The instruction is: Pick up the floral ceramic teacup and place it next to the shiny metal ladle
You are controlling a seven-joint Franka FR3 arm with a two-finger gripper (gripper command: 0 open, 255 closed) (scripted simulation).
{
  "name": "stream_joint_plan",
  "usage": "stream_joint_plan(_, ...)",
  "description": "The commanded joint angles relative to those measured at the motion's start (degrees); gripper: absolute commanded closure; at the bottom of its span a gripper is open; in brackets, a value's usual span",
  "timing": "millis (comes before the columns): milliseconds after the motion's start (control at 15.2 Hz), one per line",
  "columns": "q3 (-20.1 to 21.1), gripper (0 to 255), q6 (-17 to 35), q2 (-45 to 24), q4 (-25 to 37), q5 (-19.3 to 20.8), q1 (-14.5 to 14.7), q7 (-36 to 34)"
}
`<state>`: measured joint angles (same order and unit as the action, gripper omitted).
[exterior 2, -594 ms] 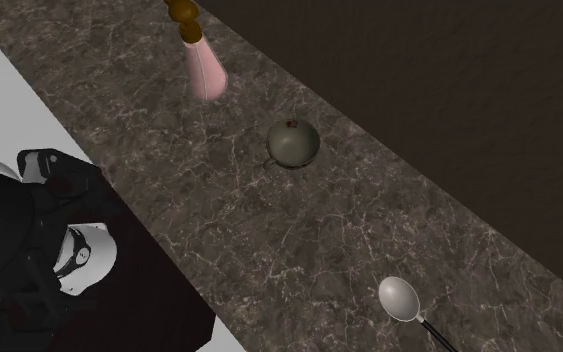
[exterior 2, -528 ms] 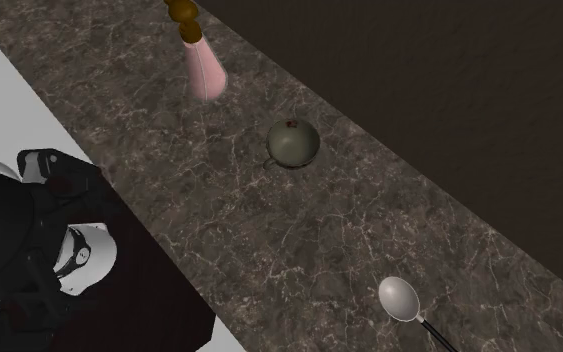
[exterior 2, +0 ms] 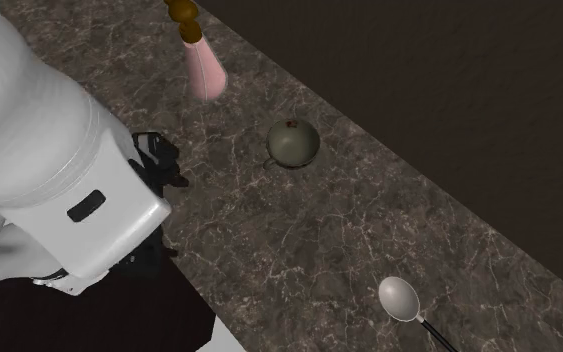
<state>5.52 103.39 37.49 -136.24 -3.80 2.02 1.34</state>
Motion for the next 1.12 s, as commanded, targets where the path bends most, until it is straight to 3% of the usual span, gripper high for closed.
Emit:
stream_joint_plan(0,1.3,0,2.9,-2.3,-0.8,-1.0,0.5,-1.6)
stream_joint_plan(594,7.8,0,15.7,-17.0,0.7,-3.7,2.3,-9.3)
stream_joint_plan(1056,12.1,0,24.1,-31.0,5.9,-2.6,3.5,-16.0)
